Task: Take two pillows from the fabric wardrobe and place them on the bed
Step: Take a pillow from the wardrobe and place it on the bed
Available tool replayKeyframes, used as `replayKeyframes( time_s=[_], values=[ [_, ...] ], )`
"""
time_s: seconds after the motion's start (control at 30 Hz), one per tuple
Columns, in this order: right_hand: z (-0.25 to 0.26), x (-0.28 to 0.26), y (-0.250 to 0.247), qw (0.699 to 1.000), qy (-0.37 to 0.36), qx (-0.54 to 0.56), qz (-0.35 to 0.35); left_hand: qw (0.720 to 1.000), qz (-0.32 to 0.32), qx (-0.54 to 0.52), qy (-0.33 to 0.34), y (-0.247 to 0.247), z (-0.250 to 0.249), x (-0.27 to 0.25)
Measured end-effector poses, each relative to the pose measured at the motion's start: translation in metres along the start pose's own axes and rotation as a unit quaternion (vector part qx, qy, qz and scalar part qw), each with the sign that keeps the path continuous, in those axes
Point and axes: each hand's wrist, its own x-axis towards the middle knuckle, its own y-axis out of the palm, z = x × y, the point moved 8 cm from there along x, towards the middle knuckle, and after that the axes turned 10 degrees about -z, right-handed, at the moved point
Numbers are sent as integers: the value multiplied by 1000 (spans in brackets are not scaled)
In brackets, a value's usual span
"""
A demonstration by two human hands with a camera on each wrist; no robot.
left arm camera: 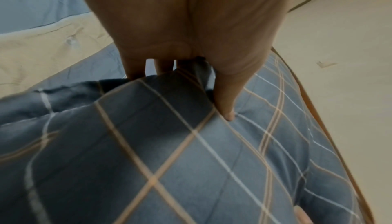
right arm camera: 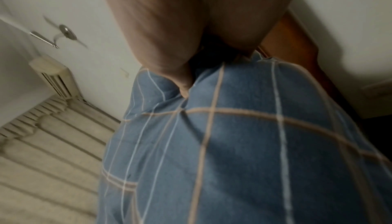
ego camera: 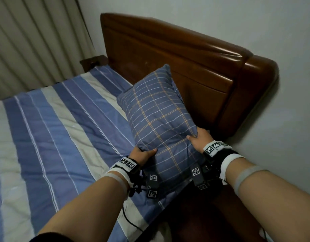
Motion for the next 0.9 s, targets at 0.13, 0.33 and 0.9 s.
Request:
replayKeyframes(
  time_s=[0.13,0.33,0.9],
  values=[
    [-17,74,32,999,15,-37,20,999,-39,-3,-5,33,23,86],
    [-49,185,79,993,52,-102,39,998,-51,18,-30,89,27,188],
    [-145,349,160,962,126,-200,136,971,58,110,-206,212,69,339]
  ],
)
